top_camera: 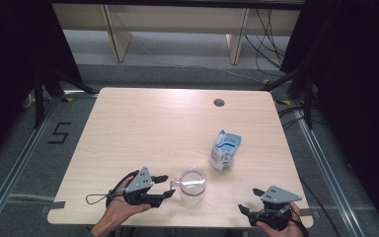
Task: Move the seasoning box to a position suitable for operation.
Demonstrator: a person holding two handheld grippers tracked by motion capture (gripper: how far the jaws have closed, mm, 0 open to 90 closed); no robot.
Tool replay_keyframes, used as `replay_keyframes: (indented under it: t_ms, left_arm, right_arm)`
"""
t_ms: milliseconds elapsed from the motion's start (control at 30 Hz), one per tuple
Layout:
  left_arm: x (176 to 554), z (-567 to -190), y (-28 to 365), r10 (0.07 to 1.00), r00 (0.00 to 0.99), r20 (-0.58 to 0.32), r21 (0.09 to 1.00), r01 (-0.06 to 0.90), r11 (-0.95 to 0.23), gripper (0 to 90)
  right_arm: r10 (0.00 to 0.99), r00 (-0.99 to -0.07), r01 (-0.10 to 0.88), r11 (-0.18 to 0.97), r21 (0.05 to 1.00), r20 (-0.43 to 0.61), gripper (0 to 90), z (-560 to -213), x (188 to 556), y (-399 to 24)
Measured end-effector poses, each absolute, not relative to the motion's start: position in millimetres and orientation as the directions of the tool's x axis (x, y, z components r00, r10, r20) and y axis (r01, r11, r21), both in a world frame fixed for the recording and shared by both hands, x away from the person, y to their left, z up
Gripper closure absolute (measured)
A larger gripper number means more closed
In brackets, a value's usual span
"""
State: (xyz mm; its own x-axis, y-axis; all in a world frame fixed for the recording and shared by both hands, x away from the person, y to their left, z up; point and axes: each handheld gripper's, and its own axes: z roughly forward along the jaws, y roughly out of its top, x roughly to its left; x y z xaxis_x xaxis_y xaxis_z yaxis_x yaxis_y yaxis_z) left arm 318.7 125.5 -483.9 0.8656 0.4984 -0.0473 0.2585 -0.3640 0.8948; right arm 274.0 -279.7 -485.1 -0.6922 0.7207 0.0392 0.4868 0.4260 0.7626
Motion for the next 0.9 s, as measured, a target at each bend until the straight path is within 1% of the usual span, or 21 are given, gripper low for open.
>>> replay_keyframes:
  t_ms: [33,100,200,233,300,333,367,400,467,567,600,633,700,767,800,867,900]
  left_arm:
    - [317.1,-483.4,124.6,0.505,0.860,-0.073,0.896,0.279,-0.346,43.4]
    - [314.8,-479.6,125.3,0.509,0.856,-0.087,0.896,0.291,-0.336,42.3]
    - [312.1,-475.2,125.7,0.505,0.858,-0.096,0.901,0.291,-0.323,41.9]
    - [310.9,-473.7,126.2,0.517,0.851,-0.093,0.896,0.297,-0.329,41.6]
    - [309.7,-473.1,126.6,0.524,0.843,-0.119,0.896,0.319,-0.310,41.6]
    - [308.6,-472.2,126.7,0.534,0.834,-0.138,0.893,0.338,-0.298,41.6]
    - [309.7,-471.2,128.4,0.521,0.843,-0.133,0.895,0.328,-0.302,41.7]
    - [308.7,-470.1,128.5,0.531,0.834,-0.149,0.893,0.344,-0.291,41.9]
    - [308.8,-468.9,129.3,0.531,0.834,-0.152,0.893,0.346,-0.287,42.1]
    - [308.4,-466.4,129.7,0.533,0.833,-0.151,0.896,0.343,-0.282,43.6]
    - [307.2,-465.0,129.8,0.542,0.826,-0.158,0.890,0.356,-0.284,44.8]
    - [306.9,-464.4,129.2,0.538,0.827,-0.165,0.892,0.358,-0.277,45.4]
    - [306.6,-462.2,129.5,0.536,0.831,-0.149,0.893,0.346,-0.288,46.9]
    - [305.7,-461.5,128.9,0.537,0.828,-0.164,0.893,0.355,-0.275,49.0]
    - [305.3,-460.4,129.2,0.545,0.825,-0.152,0.894,0.350,-0.281,50.0]
    - [304.8,-459.8,128.9,0.545,0.823,-0.163,0.894,0.356,-0.271,51.7]
    - [305.7,-459.2,129.8,0.537,0.831,-0.144,0.899,0.337,-0.281,53.8]
  right_arm:
    - [0.718,-0.695,0.485,0.425,0.765,0.042,24.3,-485.3,274.3,-279.4]
    - [0.723,-0.689,0.487,0.420,0.765,0.042,24.3,-484.8,273.6,-278.0]
    - [0.726,-0.687,0.475,0.423,0.772,0.025,24.6,-485.1,273.2,-276.5]
    - [0.732,-0.681,0.474,0.421,0.773,0.019,24.6,-484.9,273.2,-276.7]
    - [0.743,-0.668,0.506,0.404,0.762,0.049,24.5,-484.5,270.7,-275.0]
    - [0.739,-0.672,0.498,0.410,0.765,0.042,24.6,-484.7,271.5,-275.7]
    - [0.736,-0.676,0.489,0.411,0.769,0.036,24.6,-485.1,271.9,-276.1]
    - [0.736,-0.675,0.490,0.409,0.770,0.038,24.5,-485.0,271.8,-276.4]
    - [0.732,-0.681,0.471,0.421,0.775,0.017,24.5,-484.8,272.7,-277.7]
    - [0.733,-0.680,0.477,0.417,0.773,0.025,24.5,-484.9,272.6,-277.9]
    - [0.739,-0.672,0.495,0.406,0.768,0.043,24.5,-484.8,271.1,-276.7]
    - [0.730,-0.683,0.474,0.419,0.774,0.024,24.5,-485.0,272.6,-277.4]
    - [0.731,-0.682,0.473,0.420,0.775,0.020,24.5,-484.7,272.5,-277.6]
    - [0.722,-0.692,0.467,0.424,0.776,0.022,24.3,-485.0,273.7,-278.0]
    - [0.722,-0.691,0.466,0.424,0.777,0.021,24.3,-485.0,273.8,-278.2]
    - [0.724,-0.689,0.472,0.420,0.775,0.027,24.3,-485.1,273.3,-277.9]
    - [0.723,-0.690,0.471,0.422,0.775,0.026,24.3,-485.1,273.4,-277.8]
